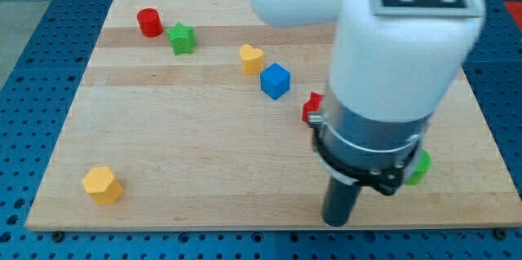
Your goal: Move the yellow hexagon to the bottom right of the green circle
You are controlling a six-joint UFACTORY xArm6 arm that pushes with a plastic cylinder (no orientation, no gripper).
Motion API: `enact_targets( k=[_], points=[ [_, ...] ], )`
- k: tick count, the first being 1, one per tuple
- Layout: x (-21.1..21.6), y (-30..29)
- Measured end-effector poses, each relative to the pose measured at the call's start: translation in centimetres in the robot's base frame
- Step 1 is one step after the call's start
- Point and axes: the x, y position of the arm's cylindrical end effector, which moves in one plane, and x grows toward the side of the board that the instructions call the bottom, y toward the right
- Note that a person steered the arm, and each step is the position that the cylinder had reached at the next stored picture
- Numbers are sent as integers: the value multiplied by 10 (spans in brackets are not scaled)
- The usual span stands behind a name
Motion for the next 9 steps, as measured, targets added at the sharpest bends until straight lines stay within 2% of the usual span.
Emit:
enact_targets(
  k=[1, 2, 3, 4, 5, 6, 7, 8, 9],
  points=[
    [-58, -35],
    [-105, -109],
    [-134, -201],
    [-128, -296],
    [-70, -361],
    [-17, -335],
    [-27, -288],
    [-40, -338],
    [-44, -290]
  ],
)
